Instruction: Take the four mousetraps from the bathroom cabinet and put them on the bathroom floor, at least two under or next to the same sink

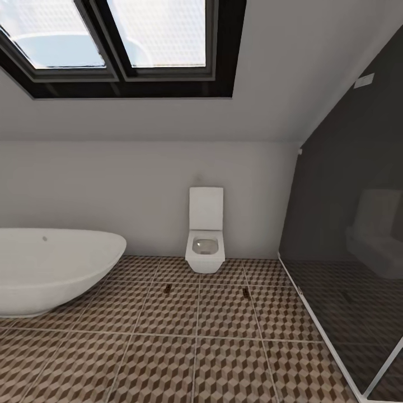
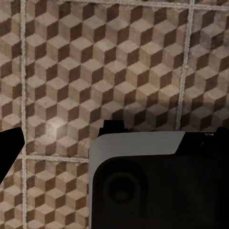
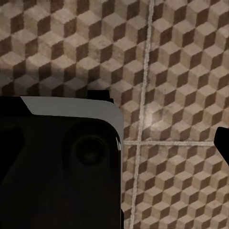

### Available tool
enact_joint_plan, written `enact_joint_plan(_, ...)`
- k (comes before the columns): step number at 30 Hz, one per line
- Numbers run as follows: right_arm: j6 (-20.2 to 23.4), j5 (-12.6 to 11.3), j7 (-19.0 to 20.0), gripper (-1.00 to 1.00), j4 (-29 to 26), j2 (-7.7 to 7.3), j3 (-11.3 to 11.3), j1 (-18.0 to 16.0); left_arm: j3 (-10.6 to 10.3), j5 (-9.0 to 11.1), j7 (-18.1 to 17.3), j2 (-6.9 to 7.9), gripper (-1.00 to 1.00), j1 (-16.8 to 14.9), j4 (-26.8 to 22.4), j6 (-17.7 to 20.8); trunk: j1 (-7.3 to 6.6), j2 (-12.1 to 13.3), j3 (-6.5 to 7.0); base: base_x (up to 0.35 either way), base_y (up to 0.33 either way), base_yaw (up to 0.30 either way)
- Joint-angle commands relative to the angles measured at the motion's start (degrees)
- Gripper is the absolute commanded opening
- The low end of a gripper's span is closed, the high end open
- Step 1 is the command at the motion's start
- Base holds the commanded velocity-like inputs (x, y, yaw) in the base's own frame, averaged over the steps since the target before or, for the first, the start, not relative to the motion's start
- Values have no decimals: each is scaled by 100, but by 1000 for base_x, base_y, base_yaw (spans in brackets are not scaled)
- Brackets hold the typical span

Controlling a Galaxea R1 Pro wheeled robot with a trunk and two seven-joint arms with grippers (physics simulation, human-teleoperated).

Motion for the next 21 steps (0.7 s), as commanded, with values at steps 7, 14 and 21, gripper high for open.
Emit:
enact_joint_plan(7,-28,68,-21,100,14,-1,-31,-7,-43,54,-10,-1,100,-5,-1,-18,0,-4,-7,0,0,0)
enact_joint_plan(14,-28,61,-21,100,14,3,-33,-7,-26,60,-17,-36,100,-5,1,-18,0,-4,-7,0,0,0)
enact_joint_plan(21,-28,48,-21,100,14,4,-43,-7,-19,63,-29,-99,100,-5,2,-18,0,-4,-7,0,0,0)
